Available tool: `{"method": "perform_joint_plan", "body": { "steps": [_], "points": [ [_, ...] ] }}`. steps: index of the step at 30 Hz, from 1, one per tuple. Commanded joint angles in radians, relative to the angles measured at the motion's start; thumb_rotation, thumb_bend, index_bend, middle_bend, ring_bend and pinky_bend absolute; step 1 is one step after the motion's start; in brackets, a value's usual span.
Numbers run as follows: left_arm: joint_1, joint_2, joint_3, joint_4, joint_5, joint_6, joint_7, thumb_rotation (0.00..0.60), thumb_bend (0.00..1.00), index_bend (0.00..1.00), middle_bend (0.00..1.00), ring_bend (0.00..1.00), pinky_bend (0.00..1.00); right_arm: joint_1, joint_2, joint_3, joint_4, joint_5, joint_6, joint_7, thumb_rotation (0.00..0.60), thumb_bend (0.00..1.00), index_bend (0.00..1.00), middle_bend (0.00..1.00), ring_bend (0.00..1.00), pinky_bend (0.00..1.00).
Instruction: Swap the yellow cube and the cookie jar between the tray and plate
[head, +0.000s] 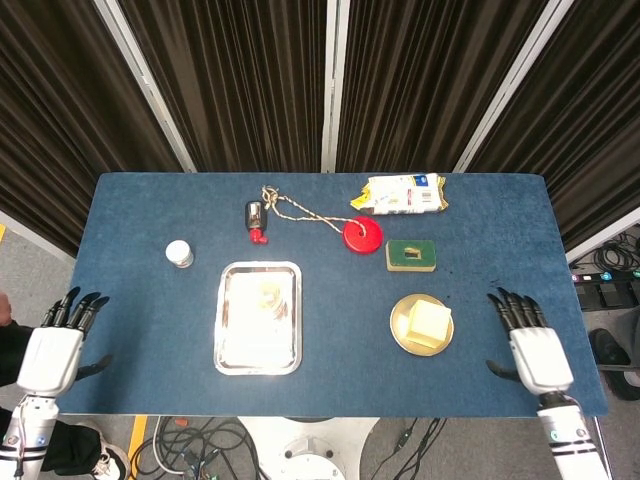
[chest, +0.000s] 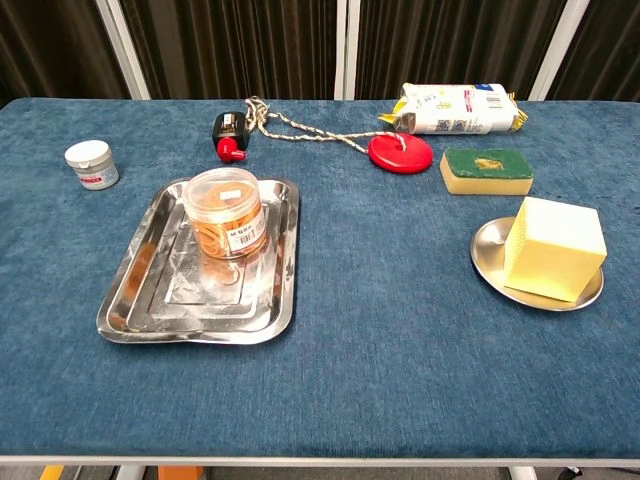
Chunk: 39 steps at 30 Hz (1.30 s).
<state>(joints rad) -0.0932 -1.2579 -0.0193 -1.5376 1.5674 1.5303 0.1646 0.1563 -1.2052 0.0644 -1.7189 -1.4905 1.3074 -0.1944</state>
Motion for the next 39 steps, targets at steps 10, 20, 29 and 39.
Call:
{"method": "perform_joint_plan", "body": {
  "steps": [10, 20, 29, 39],
  "points": [
    [0.009, -0.008, 0.006, 0.039, 0.002, 0.007, -0.046, 0.6, 0.0, 0.18, 0.14, 0.04, 0.17, 0.127, -0.147, 0.05, 0.013, 0.136, -0.134, -0.191, 0.6, 0.03, 0.0, 0.0, 0.0, 0.0],
    [0.008, -0.01, 0.006, 0.053, 0.007, 0.009, -0.063, 0.6, 0.0, 0.18, 0.14, 0.04, 0.17, 0.186, -0.216, 0.074, 0.05, 0.229, -0.193, -0.198, 0.6, 0.04, 0.0, 0.01, 0.0, 0.0],
    [0.01, -0.015, 0.007, 0.072, 0.021, 0.023, -0.086, 0.6, 0.0, 0.18, 0.15, 0.04, 0.17, 0.224, -0.278, 0.071, 0.112, 0.239, -0.193, -0.232, 0.6, 0.11, 0.0, 0.28, 0.23, 0.25],
    [0.009, -0.011, 0.006, 0.071, 0.022, 0.024, -0.091, 0.6, 0.0, 0.18, 0.15, 0.04, 0.17, 0.23, -0.283, 0.064, 0.104, 0.197, -0.138, -0.228, 0.6, 0.19, 0.0, 0.43, 0.4, 0.44]
  ]
}}
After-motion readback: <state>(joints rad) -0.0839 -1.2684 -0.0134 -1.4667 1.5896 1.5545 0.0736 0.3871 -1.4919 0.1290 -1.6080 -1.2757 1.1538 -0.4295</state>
